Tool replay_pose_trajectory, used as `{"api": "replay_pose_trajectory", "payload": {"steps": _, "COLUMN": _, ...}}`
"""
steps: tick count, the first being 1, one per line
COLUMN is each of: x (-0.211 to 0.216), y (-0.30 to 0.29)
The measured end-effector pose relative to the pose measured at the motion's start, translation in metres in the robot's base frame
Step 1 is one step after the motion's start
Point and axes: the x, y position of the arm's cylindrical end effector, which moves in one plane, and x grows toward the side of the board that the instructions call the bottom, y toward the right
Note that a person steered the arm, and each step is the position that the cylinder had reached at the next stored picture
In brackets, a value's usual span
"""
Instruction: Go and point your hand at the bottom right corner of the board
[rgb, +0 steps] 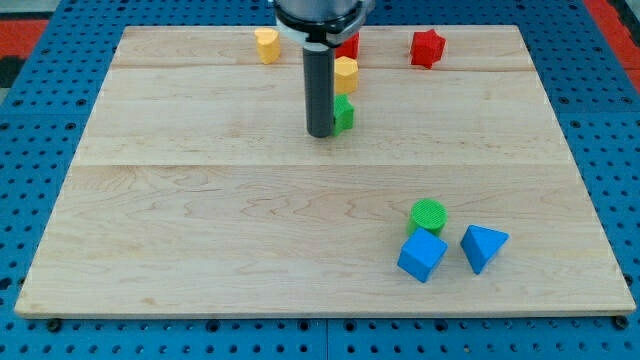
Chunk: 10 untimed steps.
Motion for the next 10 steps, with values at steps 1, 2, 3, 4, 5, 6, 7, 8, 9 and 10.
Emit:
{"api": "replay_pose_trajectory", "payload": {"steps": 1, "x": -0.007, "y": 0.015}}
{"api": "replay_pose_trajectory", "payload": {"steps": 2, "x": 0.003, "y": 0.017}}
{"api": "replay_pose_trajectory", "payload": {"steps": 3, "x": 0.041, "y": 0.017}}
{"api": "replay_pose_trajectory", "payload": {"steps": 4, "x": 0.093, "y": 0.017}}
{"api": "replay_pose_trajectory", "payload": {"steps": 5, "x": 0.108, "y": 0.065}}
{"api": "replay_pose_trajectory", "payload": {"steps": 6, "x": 0.108, "y": 0.084}}
{"api": "replay_pose_trajectory", "payload": {"steps": 7, "x": 0.108, "y": 0.087}}
{"api": "replay_pose_trajectory", "payload": {"steps": 8, "x": 0.101, "y": 0.127}}
{"api": "replay_pose_trajectory", "payload": {"steps": 9, "x": 0.101, "y": 0.178}}
{"api": "replay_pose_trajectory", "payload": {"steps": 10, "x": 0.120, "y": 0.266}}
